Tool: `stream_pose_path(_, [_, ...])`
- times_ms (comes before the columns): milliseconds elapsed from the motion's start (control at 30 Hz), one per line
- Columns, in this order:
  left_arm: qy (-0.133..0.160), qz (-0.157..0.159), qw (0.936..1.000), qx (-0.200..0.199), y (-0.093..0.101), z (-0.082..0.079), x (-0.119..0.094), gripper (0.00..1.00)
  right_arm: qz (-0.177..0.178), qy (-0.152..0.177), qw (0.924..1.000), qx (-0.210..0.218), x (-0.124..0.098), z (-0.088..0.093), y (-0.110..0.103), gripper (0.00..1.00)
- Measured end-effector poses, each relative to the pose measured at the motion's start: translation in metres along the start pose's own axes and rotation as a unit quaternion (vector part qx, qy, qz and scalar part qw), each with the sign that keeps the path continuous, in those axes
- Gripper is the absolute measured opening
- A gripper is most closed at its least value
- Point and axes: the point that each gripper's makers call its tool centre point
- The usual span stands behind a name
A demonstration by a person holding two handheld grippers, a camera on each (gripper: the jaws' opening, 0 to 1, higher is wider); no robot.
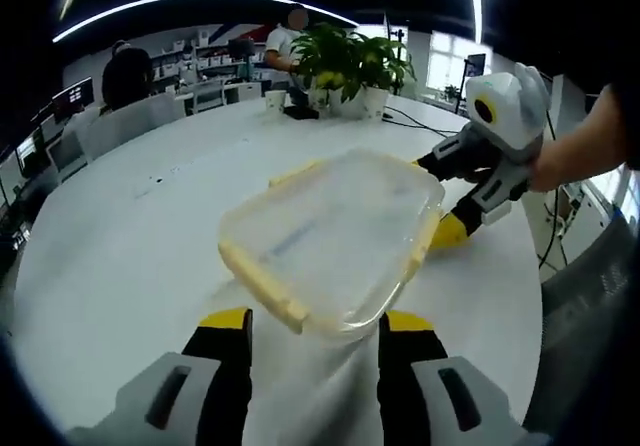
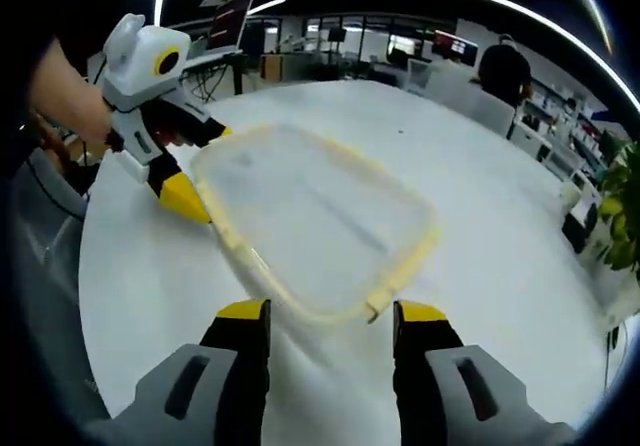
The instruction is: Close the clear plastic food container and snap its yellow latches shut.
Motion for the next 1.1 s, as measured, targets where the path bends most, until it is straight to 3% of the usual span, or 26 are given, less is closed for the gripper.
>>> stream_pose_path(533, [-0.005,-0.006,0.9999,0.008,-0.005,0.006,-0.003,0.37,0.007,-0.004,0.9996,-0.026,0.004,-0.006,-0.008,0.40])
stream_pose_path(1100, [-0.015,-0.036,0.9993,0.004,-0.037,0.030,-0.025,0.34,0.001,-0.005,0.9985,-0.055,0.025,-0.034,-0.032,0.38])
Point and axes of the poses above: the point that each gripper's makers call its tool centre point, and the gripper's own axes: x roughly forward along the fingers, y roughly to its right, z roughly out of its underside, and after that the axes turned 6 degrees about -y, right-handed
